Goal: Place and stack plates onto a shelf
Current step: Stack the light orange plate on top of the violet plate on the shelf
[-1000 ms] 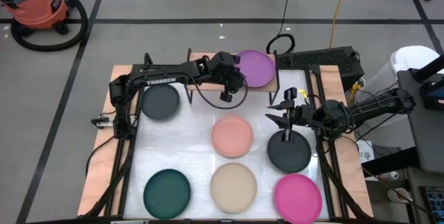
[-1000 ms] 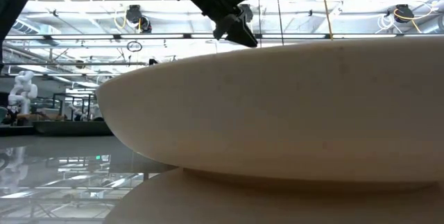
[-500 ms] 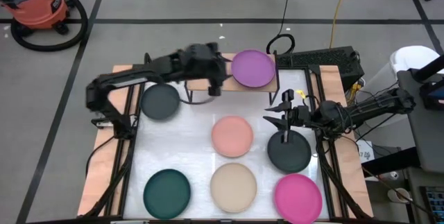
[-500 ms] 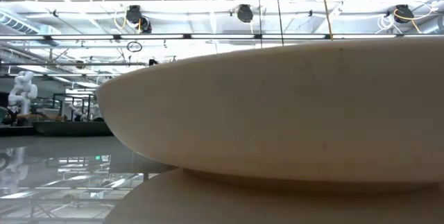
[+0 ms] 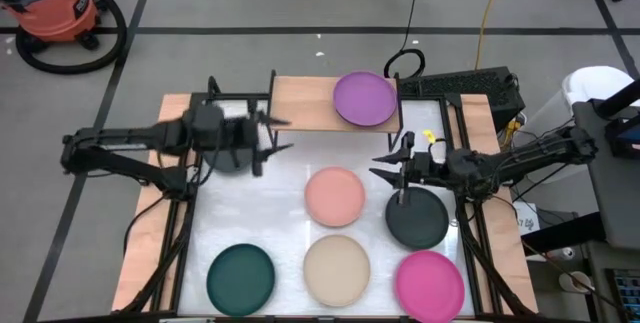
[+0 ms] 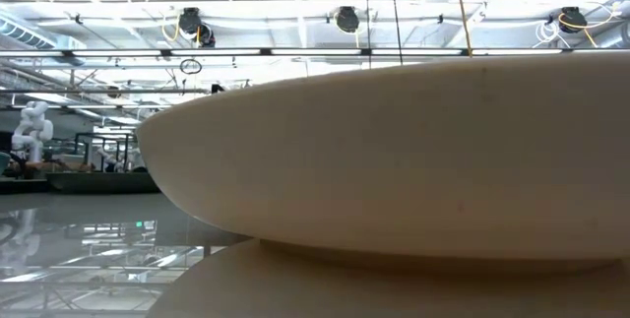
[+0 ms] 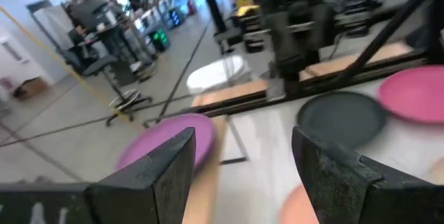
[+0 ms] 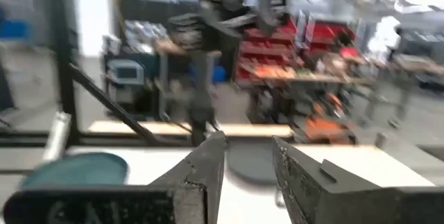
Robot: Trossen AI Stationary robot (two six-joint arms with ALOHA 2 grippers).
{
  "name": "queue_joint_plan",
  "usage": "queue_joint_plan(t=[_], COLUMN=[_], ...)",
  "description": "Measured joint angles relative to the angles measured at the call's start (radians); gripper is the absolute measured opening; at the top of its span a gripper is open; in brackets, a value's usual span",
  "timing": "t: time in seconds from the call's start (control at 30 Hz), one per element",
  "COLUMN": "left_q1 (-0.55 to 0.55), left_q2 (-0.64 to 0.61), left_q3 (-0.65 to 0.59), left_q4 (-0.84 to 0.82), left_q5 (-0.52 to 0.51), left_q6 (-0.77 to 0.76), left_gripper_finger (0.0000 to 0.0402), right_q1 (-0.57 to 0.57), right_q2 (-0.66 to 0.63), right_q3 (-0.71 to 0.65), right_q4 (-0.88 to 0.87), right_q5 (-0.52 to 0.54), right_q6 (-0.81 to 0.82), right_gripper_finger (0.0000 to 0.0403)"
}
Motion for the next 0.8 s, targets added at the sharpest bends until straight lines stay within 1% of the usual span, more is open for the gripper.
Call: queue_joint_plan(t=[0.07, 0.13, 0.27, 0.3, 0.4, 0.47, 0.57, 0.8], left_q1=[-0.024, -0.043, -0.067, -0.070, -0.078, -0.080, -0.080, -0.080], left_q2=[-0.063, -0.120, -0.189, -0.200, -0.218, -0.216, -0.217, -0.216], left_q3=[-0.115, -0.211, -0.358, -0.383, -0.449, -0.474, -0.483, -0.483], left_q4=[0.088, 0.164, 0.296, 0.323, 0.403, 0.420, 0.428, 0.428], left_q5=[0.000, -0.001, -0.007, -0.009, -0.012, -0.012, -0.033, -0.039], left_q6=[-0.037, -0.071, -0.118, -0.128, -0.147, -0.146, -0.148, -0.148], left_gripper_finger=[0.0243, 0.0243, 0.0243, 0.0243, 0.0243, 0.0243, 0.0243, 0.0243], right_q1=[0.000, 0.000, 0.000, 0.000, 0.000, 0.000, 0.000, 0.029], right_q2=[0.029, 0.067, 0.152, 0.174, 0.233, 0.261, 0.290, 0.364], right_q3=[0.048, 0.095, 0.162, 0.171, 0.173, 0.173, 0.173, 0.173], right_q4=[-0.097, -0.180, -0.259, -0.274, -0.260, -0.243, -0.264, -0.469], right_q5=[0.038, 0.040, 0.035, 0.018, -0.094, -0.097, -0.098, -0.125], right_q6=[0.022, 0.046, 0.064, 0.063, 0.008, -0.007, 0.006, 0.066], right_gripper_finger=[0.0105, 0.0105, 0.0105, 0.0105, 0.0105, 0.0105, 0.0105, 0.0105])
